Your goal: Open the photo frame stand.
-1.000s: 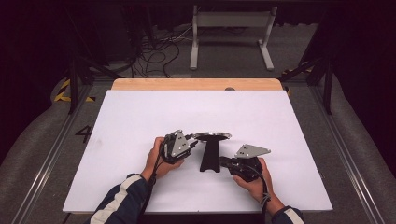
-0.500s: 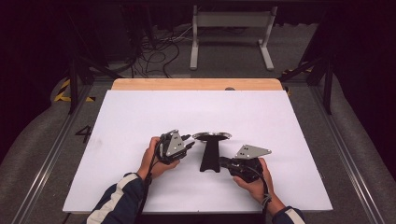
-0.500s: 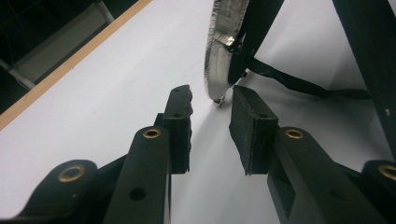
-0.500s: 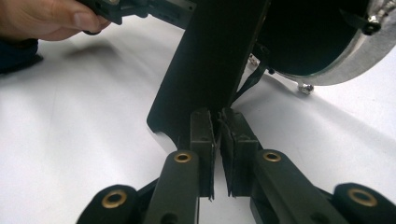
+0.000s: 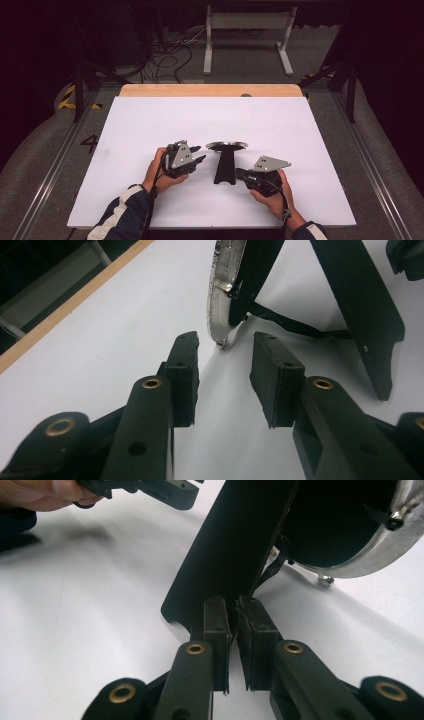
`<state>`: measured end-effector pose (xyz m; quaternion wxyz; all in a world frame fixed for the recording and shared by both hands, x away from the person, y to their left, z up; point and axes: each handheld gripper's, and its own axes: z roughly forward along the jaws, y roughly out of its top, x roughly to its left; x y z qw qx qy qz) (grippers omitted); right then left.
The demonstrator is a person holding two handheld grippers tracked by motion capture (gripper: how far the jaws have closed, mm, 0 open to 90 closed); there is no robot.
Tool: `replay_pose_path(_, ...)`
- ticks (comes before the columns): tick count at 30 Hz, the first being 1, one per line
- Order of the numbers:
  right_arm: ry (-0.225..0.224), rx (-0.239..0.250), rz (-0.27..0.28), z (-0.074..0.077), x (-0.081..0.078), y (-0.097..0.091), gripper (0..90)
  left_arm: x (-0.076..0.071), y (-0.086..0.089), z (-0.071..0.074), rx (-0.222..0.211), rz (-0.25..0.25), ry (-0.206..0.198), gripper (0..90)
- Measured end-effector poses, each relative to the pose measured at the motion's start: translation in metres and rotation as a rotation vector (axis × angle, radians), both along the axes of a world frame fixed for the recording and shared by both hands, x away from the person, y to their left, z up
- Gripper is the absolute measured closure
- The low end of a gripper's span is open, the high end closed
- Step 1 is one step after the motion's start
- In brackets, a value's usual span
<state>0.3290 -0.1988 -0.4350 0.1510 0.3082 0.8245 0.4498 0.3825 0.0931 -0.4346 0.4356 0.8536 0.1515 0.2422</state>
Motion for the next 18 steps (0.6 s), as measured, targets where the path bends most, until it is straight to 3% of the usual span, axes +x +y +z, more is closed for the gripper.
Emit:
replay_pose_path(11, -0.038, -0.015, -0.008, 0.005, -0.0045, -0.0001, 78.4, -0.0044, 0.004, 0.0037, -0.01, -0.023, 0.037, 58.0)
replay_pose_path(18, -0.054, -0.032, -0.042, 0.0074, -0.005, -0.0033, 64.3, -0.0064, 0.0064, 0.0052, -0.015, -0.04, 0.061, 48.8)
